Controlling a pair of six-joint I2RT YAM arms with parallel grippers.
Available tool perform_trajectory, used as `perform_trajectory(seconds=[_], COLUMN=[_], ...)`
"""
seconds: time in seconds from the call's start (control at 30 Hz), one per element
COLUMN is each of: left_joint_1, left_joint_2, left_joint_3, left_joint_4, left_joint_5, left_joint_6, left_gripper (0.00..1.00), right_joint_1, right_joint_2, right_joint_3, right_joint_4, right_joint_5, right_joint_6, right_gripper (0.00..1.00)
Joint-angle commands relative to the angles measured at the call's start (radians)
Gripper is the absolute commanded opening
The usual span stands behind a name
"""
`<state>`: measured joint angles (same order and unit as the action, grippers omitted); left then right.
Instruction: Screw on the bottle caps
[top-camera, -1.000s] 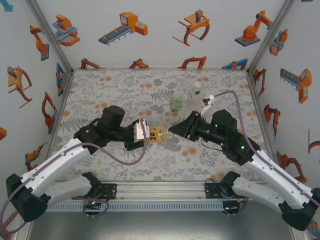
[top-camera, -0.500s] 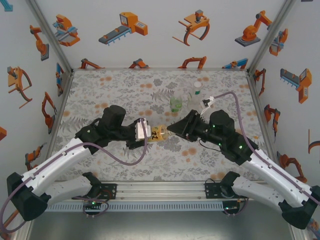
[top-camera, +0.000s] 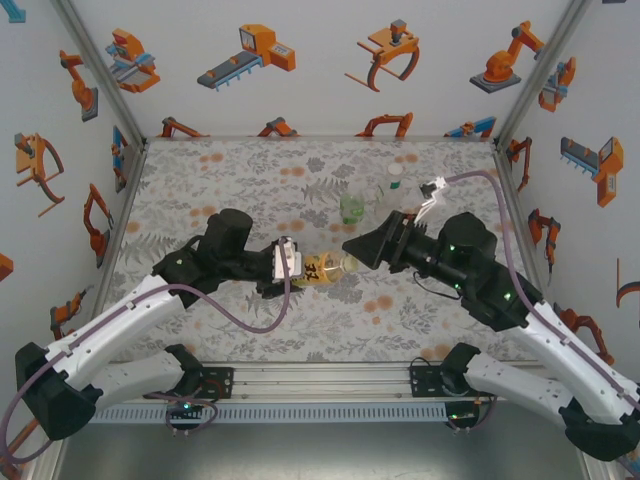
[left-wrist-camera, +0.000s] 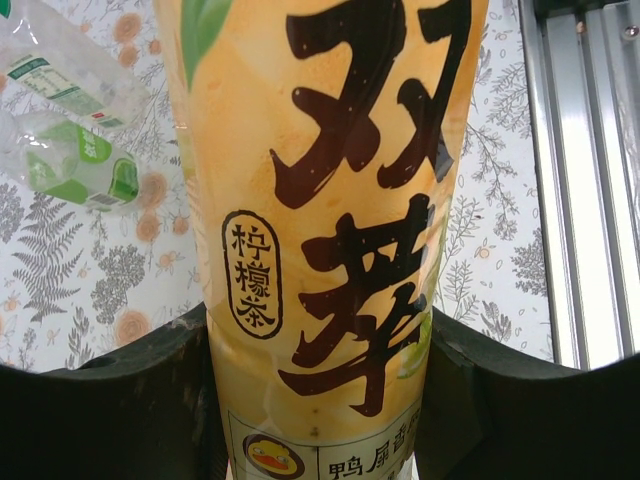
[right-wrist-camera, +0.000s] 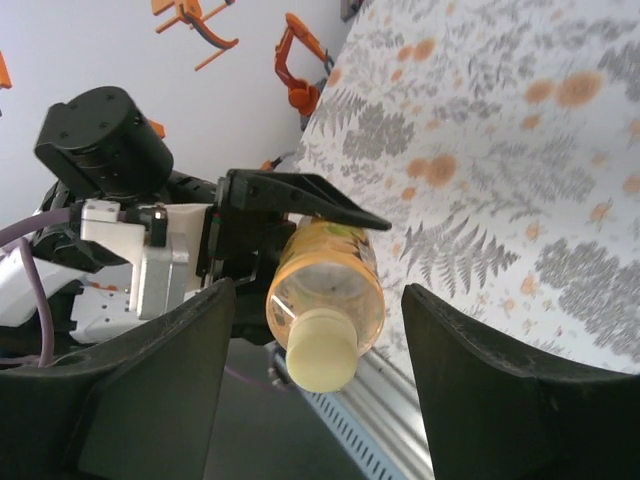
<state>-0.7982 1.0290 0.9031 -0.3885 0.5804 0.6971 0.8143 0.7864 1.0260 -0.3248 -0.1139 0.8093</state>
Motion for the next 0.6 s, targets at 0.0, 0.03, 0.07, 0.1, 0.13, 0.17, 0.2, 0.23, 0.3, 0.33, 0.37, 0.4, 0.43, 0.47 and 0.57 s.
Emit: perform_trajectory(seconds=[0.0, 0.03, 0.07, 0.1, 0.13, 0.17, 0.2, 0.23, 0.3, 0.33, 0.37, 0.4, 0.43, 0.47, 0.57], left_joint_1=[-0.004, -0.005, -0.004, -0.006, -0.005, -0.005, -0.005, -0.004, -0.005, -0.005, -0.006, -0.006, -0.006, -0.006, -0.006], left_joint_2=[0.0, 0.0, 0.001, 0.0, 0.001, 0.0, -0.001, -0.001, -0.001, 0.0, 0.001, 0.001, 0.003, 0.002, 0.0], left_joint_3=[0.025, 0.025, 0.026, 0.026, 0.028, 0.027, 0.026, 0.026, 0.028, 0.029, 0.03, 0.033, 0.034, 0.034, 0.037], left_joint_4=[0.004, 0.001, -0.004, -0.007, -0.01, -0.014, -0.015, -0.016, -0.021, -0.024, -0.028, -0.032, -0.034, -0.036, -0.042], left_joint_5=[0.069, 0.078, 0.088, 0.096, 0.104, 0.114, 0.124, 0.129, 0.144, 0.149, 0.154, 0.16, 0.163, 0.167, 0.182], left_joint_6=[0.033, 0.036, 0.039, 0.044, 0.048, 0.053, 0.057, 0.06, 0.064, 0.064, 0.068, 0.069, 0.071, 0.071, 0.074], left_gripper=[0.0, 0.0, 0.0, 0.0, 0.0, 0.0, 0.0, 0.0, 0.0, 0.0, 0.0, 0.0, 0.0, 0.0, 0.0], right_joint_1=[0.002, 0.001, 0.002, 0.002, 0.003, 0.001, 0.003, 0.003, 0.003, 0.002, 0.002, 0.003, 0.002, 0.002, 0.003], right_joint_2=[-0.044, -0.057, -0.071, -0.083, -0.092, -0.096, -0.095, -0.091, -0.08, -0.075, -0.07, -0.065, -0.061, -0.056, -0.037], right_joint_3=[0.016, 0.005, -0.006, -0.015, -0.019, -0.014, -0.001, 0.016, 0.056, 0.071, 0.086, 0.1, 0.11, 0.119, 0.138], right_joint_4=[0.037, 0.064, 0.096, 0.119, 0.125, 0.113, 0.084, 0.055, -0.029, -0.061, -0.096, -0.126, -0.149, -0.176, -0.243], right_joint_5=[0.006, -0.016, -0.06, -0.108, -0.144, -0.182, -0.227, -0.269, -0.368, -0.412, -0.453, -0.495, -0.527, -0.569, -0.648], right_joint_6=[-0.246, -0.308, -0.387, -0.463, -0.527, -0.598, -0.674, -0.74, -0.882, -0.941, -1.003, -1.058, -1.097, -1.15, -1.282], right_gripper=[0.59, 0.58, 0.58, 0.58, 0.58, 0.57, 0.57, 0.57, 0.56, 0.56, 0.57, 0.57, 0.57, 0.57, 0.57])
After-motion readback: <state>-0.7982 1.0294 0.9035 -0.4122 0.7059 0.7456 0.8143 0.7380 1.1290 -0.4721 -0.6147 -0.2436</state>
